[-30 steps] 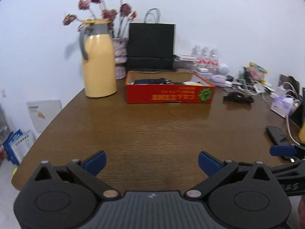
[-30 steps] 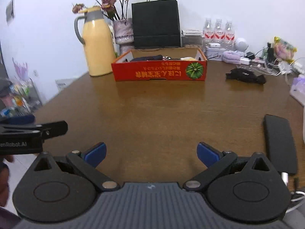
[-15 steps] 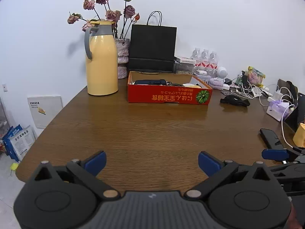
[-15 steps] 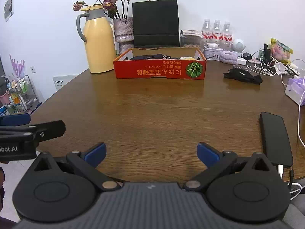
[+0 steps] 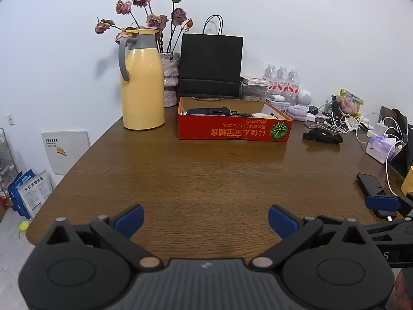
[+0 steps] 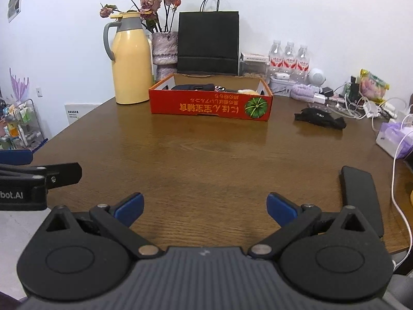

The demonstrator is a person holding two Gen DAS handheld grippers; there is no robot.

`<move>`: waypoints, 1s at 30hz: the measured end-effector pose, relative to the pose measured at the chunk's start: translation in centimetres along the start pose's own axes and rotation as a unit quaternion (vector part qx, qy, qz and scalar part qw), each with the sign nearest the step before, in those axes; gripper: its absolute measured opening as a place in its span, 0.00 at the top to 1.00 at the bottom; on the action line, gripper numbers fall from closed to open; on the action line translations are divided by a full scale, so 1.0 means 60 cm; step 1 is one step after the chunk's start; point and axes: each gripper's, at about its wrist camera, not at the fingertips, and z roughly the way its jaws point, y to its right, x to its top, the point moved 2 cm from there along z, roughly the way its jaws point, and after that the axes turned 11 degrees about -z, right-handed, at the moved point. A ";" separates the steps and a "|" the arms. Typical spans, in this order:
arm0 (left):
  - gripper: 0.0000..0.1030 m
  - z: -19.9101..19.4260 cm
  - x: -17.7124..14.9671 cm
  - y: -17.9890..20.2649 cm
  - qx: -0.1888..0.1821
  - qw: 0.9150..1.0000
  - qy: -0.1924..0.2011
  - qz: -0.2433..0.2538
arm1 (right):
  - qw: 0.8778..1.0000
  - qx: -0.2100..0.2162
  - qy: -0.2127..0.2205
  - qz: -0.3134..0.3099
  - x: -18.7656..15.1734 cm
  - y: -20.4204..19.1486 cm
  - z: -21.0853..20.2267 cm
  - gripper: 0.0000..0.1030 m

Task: Organize objects

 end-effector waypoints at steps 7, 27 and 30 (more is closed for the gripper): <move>0.00 -0.002 -0.004 0.007 -0.002 1.000 0.002 0.009 | 1.000 -0.001 0.000 -0.005 -0.003 -0.002 0.001 0.00; 0.00 -0.001 -0.009 0.012 0.000 1.000 0.005 0.020 | 1.000 -0.005 0.003 0.000 -0.006 0.002 0.001 0.00; 0.00 0.000 -0.010 0.010 -0.001 1.000 0.004 0.022 | 1.000 -0.007 0.003 0.002 -0.007 0.006 0.002 0.00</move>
